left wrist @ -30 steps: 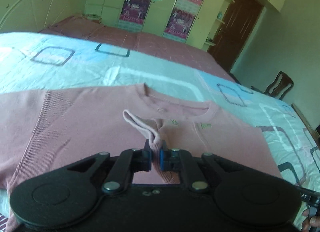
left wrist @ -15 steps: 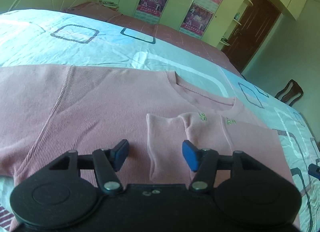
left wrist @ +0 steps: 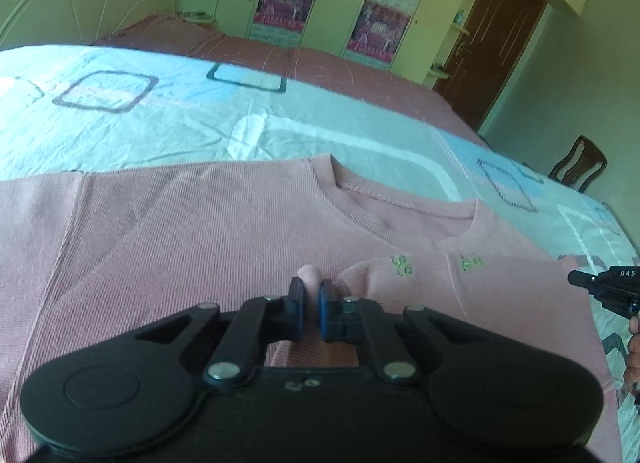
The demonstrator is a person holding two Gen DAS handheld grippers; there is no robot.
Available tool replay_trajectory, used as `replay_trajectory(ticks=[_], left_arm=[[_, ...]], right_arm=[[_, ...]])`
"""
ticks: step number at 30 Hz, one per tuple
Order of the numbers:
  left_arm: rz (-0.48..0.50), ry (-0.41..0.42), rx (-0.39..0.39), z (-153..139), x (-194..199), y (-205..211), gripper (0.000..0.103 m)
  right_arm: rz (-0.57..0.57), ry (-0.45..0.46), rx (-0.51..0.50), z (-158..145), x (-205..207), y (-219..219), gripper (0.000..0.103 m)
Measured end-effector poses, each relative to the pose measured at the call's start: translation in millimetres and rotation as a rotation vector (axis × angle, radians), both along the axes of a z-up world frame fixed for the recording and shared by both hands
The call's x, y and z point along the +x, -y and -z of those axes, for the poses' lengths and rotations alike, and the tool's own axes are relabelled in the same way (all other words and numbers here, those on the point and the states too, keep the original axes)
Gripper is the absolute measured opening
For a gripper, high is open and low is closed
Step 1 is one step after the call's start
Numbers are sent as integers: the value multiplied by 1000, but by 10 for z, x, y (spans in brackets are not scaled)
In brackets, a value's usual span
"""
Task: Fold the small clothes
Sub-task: 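Grasp the sweatshirt side edge with the right gripper and fold it inward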
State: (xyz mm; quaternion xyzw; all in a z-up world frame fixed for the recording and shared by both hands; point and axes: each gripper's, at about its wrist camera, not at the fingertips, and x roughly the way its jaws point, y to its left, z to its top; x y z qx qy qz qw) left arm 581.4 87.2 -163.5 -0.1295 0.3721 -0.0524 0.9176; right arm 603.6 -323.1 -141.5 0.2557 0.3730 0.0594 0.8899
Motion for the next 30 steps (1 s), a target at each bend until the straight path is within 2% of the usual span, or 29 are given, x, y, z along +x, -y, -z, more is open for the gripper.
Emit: replay_trajectory(ticks=[2, 4, 7, 9, 10, 11, 12, 14, 16, 18, 20, 21, 23, 27, 30], left_arm=[[-73, 14, -2, 44, -63, -72, 6], [-108, 12, -47, 133, -107, -145, 6], [-74, 5, 10, 86, -77, -64, 10], [-96, -2, 55, -7, -74, -56, 27], [-128, 26, 113, -91, -120, -28, 26], [-140, 63, 159, -164, -164, 17, 27], [-107, 94, 171, -233, -207, 83, 27], [-2, 79, 155, -275, -151, 281, 30], [123, 41, 189, -228, -65, 589, 35], [175, 33, 228, -169, -30, 807, 46], [160, 19, 242, -101, 4, 840, 47], [125, -15, 226, -57, 38, 766, 42], [101, -18, 168, -45, 41, 638, 38], [115, -18, 225, -55, 25, 709, 38], [114, -20, 234, -78, -7, 771, 42]], right_arm=[[0, 29, -94, -7, -38, -43, 3], [25, -11, -111, 107, -33, 4, 3], [11, -13, -126, 76, -46, 9, 4], [30, 9, -186, -29, -61, -15, 11], [40, 41, -221, -100, -96, -37, 16], [27, 75, -242, -161, -120, -75, 16], [-11, 93, -266, -204, -112, -151, 16], [-108, 95, -320, -211, -58, -366, 16], [-188, 81, -360, -145, 5, -583, 16], [-216, 73, -396, -76, 47, -700, 16], [-170, 41, -455, 2, 84, -672, 16], [-149, 37, -446, 26, 101, -605, 16], [-137, 23, -502, 34, 117, -575, 16], [-165, 17, -524, 50, 120, -549, 16], [-175, 8, -525, 34, 99, -546, 16]])
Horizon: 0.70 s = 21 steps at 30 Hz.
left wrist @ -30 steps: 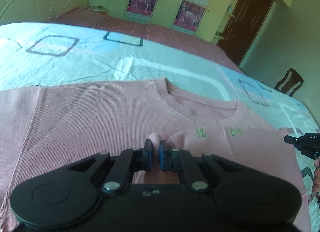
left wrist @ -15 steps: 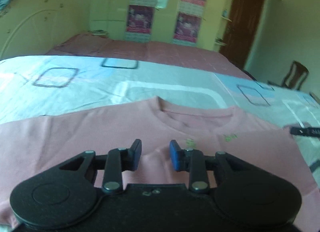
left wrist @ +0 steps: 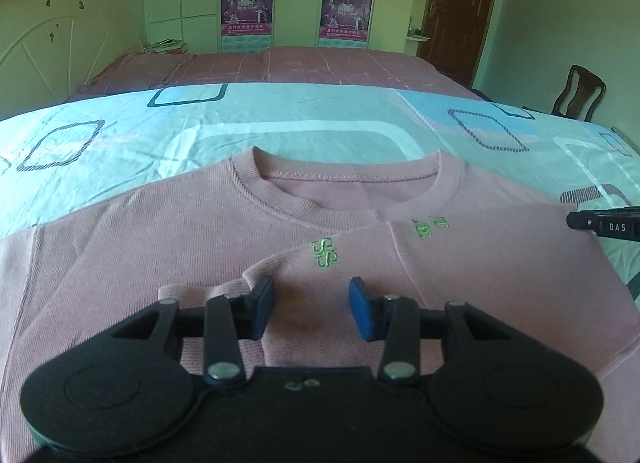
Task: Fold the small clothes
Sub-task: 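Grasp the sweatshirt side edge with the right gripper and fold it inward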
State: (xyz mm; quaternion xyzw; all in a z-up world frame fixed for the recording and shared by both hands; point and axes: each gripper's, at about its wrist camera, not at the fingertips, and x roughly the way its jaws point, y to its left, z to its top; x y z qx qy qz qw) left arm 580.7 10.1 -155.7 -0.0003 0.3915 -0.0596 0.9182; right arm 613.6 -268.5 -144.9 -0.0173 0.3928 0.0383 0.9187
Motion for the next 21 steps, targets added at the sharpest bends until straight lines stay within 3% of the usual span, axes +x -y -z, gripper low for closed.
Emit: replay_trajectory(ticks=[4, 7, 10, 15, 18, 21], left_arm=[[3, 54, -9, -128, -171, 50, 56], [37, 60, -45, -145, -361, 90, 55], [59, 3, -11, -33, -532, 130, 53], [65, 16, 24, -57, -848, 164, 54], [79, 49, -13, -148, -895, 249, 55], [52, 35, 25, -104, -855, 297, 55]], right_arm=[[-15, -16, 23, -68, -114, -9, 16], [-53, -39, 42, -88, -398, -36, 16], [-88, -45, 10, -60, -783, -87, 16], [-71, -48, 30, -105, -1291, -48, 16], [-71, -5, 88, -221, -1380, -123, 16], [-106, -19, 85, -172, -1358, -215, 16]])
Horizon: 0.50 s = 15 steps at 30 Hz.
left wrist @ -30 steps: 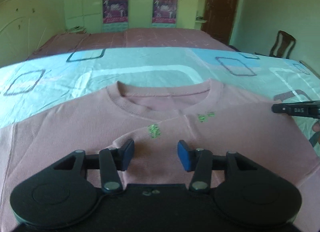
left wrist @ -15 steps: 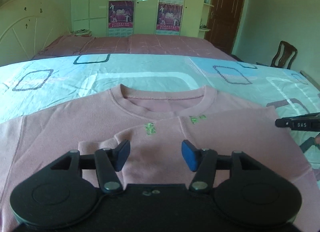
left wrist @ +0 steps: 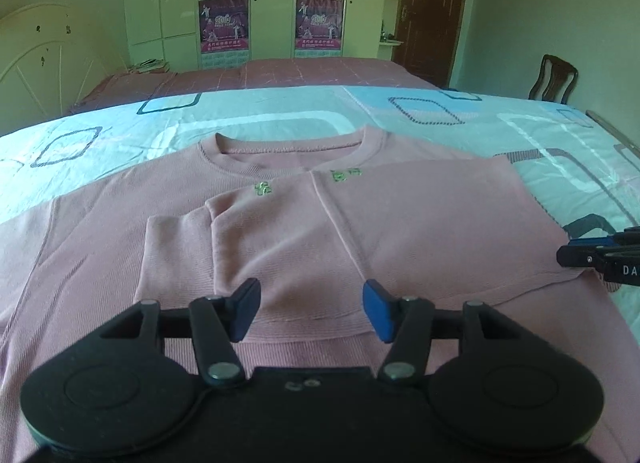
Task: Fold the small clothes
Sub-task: 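Grasp the sweatshirt side edge with the right gripper and fold it inward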
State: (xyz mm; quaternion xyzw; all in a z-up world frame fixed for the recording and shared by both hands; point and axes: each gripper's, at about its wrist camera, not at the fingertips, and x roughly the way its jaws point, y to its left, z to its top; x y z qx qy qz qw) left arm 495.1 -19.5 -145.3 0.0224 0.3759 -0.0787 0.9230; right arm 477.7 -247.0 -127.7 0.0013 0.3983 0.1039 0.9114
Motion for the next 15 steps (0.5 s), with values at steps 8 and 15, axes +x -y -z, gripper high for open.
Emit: replay_trajectory(ticks=[8, 15], left_arm=[[-161, -63, -45, 102, 20, -432, 56], [-185, -68, -40, 126, -13, -420, 57]], right_arm=[[8, -24, -20, 121, 45, 145, 16], [12, -25, -40, 139, 50, 70, 16]])
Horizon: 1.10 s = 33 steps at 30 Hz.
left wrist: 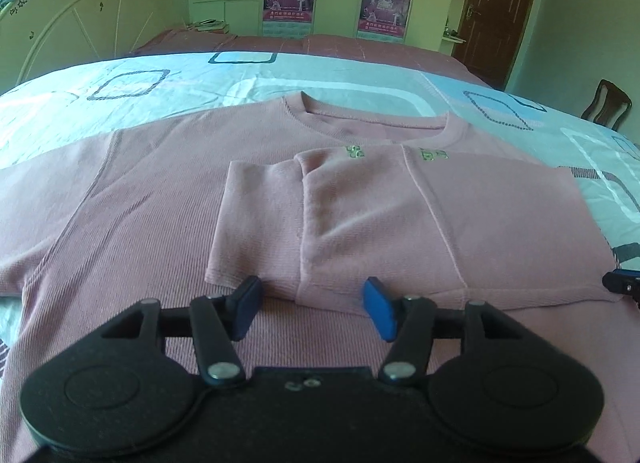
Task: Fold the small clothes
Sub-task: 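Grasp the sweatshirt side edge with the right gripper and fold it inward, then grasp the other sleeve cuff with the left gripper and lift it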
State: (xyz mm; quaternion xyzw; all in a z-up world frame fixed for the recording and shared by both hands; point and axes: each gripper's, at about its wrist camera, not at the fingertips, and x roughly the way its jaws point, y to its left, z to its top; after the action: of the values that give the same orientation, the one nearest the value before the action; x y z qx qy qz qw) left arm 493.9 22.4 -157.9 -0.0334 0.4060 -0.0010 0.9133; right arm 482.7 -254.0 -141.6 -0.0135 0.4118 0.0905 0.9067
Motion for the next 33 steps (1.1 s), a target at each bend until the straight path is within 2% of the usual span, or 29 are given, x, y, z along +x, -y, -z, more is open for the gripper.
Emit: replay_trajectory(ticks=[7, 11, 14, 16, 17, 18, 19, 20, 21, 25, 31, 33], left_arm=[[-33, -3, 14, 7, -20, 42, 58], [0, -19, 13, -1, 0, 21, 59], [20, -29, -18, -39, -27, -53, 59], [15, -18, -11, -63, -95, -123, 66], [7, -4, 0, -83, -158, -177, 74], [1, 12, 6, -95, -223, -254, 75], [-5, 16, 8, -100, -280, -347, 75], [-17, 17, 3, -109, -346, -487, 75], [-31, 21, -7, -122, -409, -638, 75], [-140, 63, -98, -218, -695, -1508, 74], [-534, 129, -252, -244, -1236, -3122, 68], [-646, 149, -303, -229, -1399, -3585, 61]], right_arm=[[-11, -9, -14, -7, 15, -13, 16], [-2, -22, -33, -69, 7, -58, 16], [12, -16, -30, -177, -79, -130, 16], [38, -26, -14, -217, -129, -183, 17], [51, -34, -9, -232, -156, -234, 18], [63, -34, -2, -248, -188, -287, 23], [75, -24, 8, -272, -228, -343, 45], [86, -1, 16, -308, -284, -422, 56], [88, 20, 21, -343, -339, -518, 61], [60, 54, 47, -436, -491, -1000, 61], [36, 35, 65, -453, -492, -1772, 61], [25, 28, 79, -462, -468, -2010, 61]])
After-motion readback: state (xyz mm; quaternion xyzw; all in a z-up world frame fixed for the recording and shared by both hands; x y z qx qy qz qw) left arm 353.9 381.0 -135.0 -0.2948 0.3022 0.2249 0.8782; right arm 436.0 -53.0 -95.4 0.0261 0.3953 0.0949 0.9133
